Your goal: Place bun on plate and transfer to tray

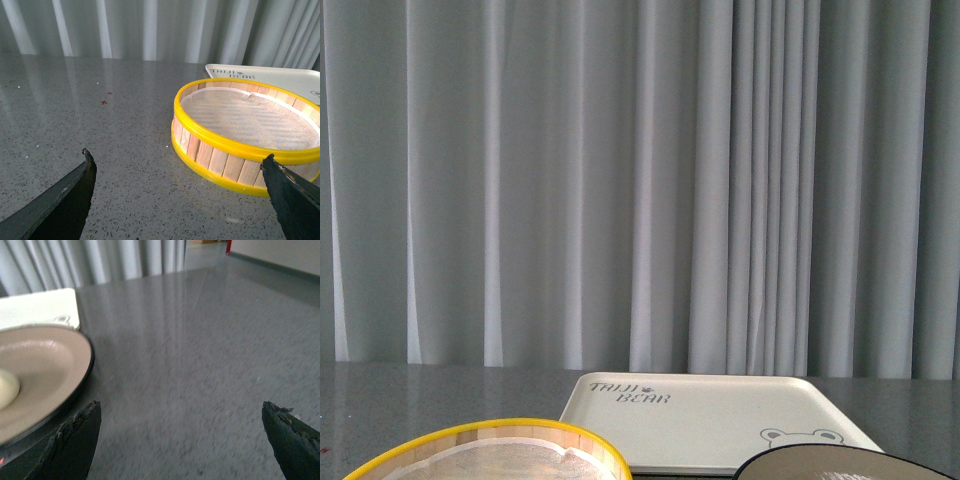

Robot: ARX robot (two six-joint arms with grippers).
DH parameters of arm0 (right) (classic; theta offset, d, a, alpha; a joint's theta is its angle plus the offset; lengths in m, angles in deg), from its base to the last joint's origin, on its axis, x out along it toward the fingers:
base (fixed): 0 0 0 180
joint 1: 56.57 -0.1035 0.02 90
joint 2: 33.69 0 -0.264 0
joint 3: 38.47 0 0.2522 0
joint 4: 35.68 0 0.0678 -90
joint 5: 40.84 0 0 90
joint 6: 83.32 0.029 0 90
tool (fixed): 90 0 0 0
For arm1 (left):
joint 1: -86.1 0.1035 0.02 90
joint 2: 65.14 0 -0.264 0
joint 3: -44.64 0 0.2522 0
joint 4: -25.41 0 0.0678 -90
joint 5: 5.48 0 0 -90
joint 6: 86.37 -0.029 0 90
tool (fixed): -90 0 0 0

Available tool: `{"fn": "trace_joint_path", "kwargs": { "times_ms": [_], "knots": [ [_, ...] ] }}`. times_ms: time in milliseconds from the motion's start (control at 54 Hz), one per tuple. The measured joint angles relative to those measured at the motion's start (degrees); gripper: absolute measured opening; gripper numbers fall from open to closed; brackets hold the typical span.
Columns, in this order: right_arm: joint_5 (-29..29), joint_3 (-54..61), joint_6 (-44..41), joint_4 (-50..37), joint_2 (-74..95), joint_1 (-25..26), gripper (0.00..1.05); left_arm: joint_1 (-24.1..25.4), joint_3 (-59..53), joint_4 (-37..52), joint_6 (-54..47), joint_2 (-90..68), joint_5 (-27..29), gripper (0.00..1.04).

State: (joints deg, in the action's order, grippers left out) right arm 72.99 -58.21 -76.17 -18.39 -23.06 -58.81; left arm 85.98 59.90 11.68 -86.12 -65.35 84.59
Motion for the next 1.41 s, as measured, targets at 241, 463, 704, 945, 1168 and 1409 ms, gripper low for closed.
{"fn": "trace_joint_path", "kwargs": {
  "times_ms": [241, 463, 704, 945, 1168, 1409],
  "knots": [
    [-24.5, -10.6, -30.0, 3.5, 6.4, 2.7, 0.96, 0.0, 0.0, 0.0, 0.0, 0.0, -0.1, 0.98],
    [-34.7, -12.3, -59.8, 13.9, 11.8, 5.9, 0.96, 0.0, 0.0, 0.0, 0.0, 0.0, -0.1, 0.98],
    [-37.6, -12.3, -86.0, 7.2, 21.4, 4.2, 0.96, 0.0, 0.0, 0.0, 0.0, 0.0, -0.1, 0.98],
    [-41.0, -12.5, -99.6, -1.2, 35.4, 3.1, 0.96, 0.0, 0.0, 0.0, 0.0, 0.0, -0.1, 0.98],
    [-42.5, -13.9, -103.2, -9.7, 43.7, 1.7, 0.96, 0.0, 0.0, 0.0, 0.0, 0.0, -0.1, 0.98],
    [-44.4, -14.8, -103.6, -15.2, 48.5, 0.0, 0.96, 0.0, 0.0, 0.0, 0.0, 0.0, -0.1, 0.98]
  ]
}}
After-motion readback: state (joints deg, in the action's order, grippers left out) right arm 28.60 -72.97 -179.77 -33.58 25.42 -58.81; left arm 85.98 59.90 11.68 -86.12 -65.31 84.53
